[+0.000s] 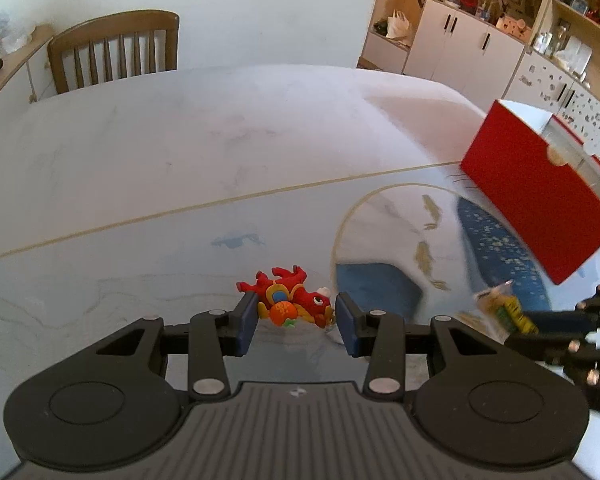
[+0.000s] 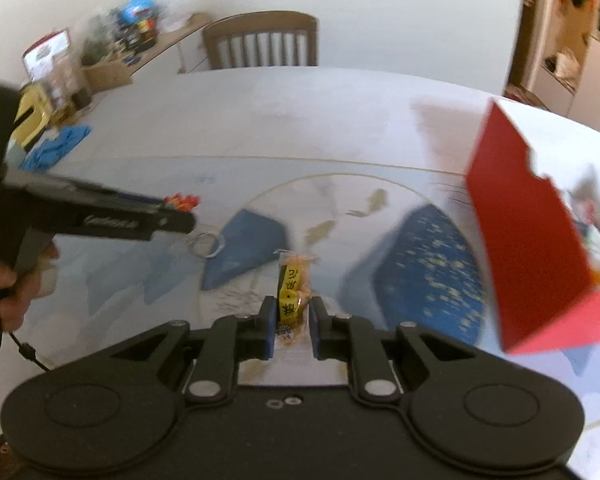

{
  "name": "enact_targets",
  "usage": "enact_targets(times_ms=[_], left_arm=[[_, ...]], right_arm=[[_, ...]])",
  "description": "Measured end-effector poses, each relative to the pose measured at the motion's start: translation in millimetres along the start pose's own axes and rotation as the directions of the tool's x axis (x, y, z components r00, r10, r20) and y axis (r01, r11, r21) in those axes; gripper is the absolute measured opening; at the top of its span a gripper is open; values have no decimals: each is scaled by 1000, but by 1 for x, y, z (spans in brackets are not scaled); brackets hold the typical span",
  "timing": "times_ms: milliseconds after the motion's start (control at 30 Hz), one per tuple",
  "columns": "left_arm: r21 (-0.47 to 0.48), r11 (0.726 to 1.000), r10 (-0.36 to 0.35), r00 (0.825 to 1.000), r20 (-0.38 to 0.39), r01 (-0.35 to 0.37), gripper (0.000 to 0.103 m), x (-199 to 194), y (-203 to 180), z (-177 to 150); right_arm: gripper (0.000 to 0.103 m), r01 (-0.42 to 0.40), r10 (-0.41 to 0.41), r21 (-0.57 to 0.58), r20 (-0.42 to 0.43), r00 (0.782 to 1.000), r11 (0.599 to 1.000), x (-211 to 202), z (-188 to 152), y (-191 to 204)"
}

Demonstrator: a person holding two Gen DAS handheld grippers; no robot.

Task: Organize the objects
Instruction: 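Grasp the red plush toy with the left tool while the right tool grasps the yellow snack packet, then carry the plush toy and snack packet with both tools into the red box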

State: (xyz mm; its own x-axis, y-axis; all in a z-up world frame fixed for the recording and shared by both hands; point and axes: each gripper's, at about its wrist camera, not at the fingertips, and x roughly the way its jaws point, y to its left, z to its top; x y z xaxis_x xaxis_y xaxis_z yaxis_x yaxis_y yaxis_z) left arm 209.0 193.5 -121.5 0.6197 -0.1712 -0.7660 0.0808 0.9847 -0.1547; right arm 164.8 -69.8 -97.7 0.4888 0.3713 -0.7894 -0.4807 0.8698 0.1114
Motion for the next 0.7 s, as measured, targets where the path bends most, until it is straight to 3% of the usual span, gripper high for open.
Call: enact_targets(times_ms=[333,700], left_arm=[[-28,998,-59,998,-14,58,41,-33,-36,-10],[-2,994,-109,994,3,109,41,-61,-98,2]], right_arm=[[16,66,-68,103,14,998,992,-34,-12,-47],[16,69,-79,128,71,994,989,-88,-9,-93]])
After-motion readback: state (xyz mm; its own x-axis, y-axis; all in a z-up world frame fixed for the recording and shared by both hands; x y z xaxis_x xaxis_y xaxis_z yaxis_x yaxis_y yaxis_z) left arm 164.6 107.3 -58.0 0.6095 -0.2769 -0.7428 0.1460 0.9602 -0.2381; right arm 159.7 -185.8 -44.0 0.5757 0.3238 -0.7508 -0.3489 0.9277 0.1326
